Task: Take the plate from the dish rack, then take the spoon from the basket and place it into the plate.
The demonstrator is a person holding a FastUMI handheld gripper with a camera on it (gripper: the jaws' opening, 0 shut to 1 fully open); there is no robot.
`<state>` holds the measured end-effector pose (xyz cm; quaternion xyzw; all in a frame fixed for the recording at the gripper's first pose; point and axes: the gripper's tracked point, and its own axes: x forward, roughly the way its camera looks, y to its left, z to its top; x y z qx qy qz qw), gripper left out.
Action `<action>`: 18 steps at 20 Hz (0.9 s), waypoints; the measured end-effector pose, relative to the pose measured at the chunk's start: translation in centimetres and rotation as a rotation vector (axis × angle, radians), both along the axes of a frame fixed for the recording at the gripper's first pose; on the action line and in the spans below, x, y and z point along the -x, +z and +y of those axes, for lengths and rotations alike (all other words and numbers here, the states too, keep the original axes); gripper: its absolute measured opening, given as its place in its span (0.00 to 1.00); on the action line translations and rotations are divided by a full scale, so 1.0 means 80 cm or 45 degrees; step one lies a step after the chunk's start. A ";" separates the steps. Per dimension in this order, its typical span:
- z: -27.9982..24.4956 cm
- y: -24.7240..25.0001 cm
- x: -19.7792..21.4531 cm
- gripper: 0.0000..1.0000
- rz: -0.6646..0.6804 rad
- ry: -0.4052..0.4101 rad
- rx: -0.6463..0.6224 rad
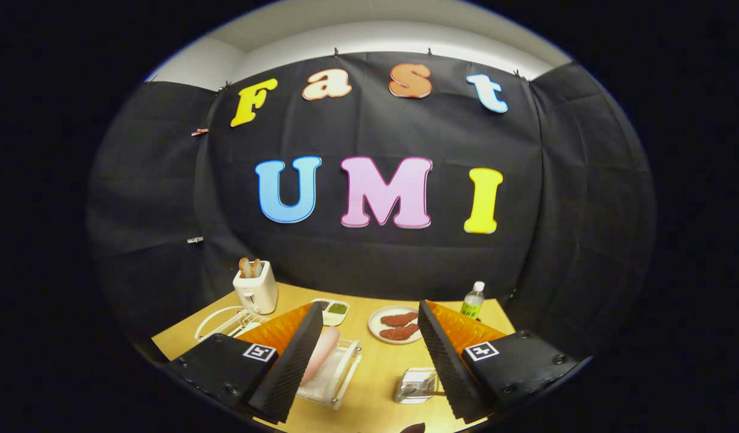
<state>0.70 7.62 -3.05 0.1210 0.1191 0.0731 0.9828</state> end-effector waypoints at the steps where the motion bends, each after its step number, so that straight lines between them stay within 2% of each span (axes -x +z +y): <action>1: 0.016 -0.013 -0.007 0.97 0.068 0.016 -0.032; 8: 0.110 -0.117 -0.039 1.00 0.520 0.033 -0.150; 13: 0.151 -0.188 -0.053 0.98 0.736 -0.031 -0.104; 15: 0.155 -0.214 -0.060 0.95 0.789 -0.082 -0.055; 18: 0.161 -0.244 -0.066 0.86 0.862 -0.133 -0.021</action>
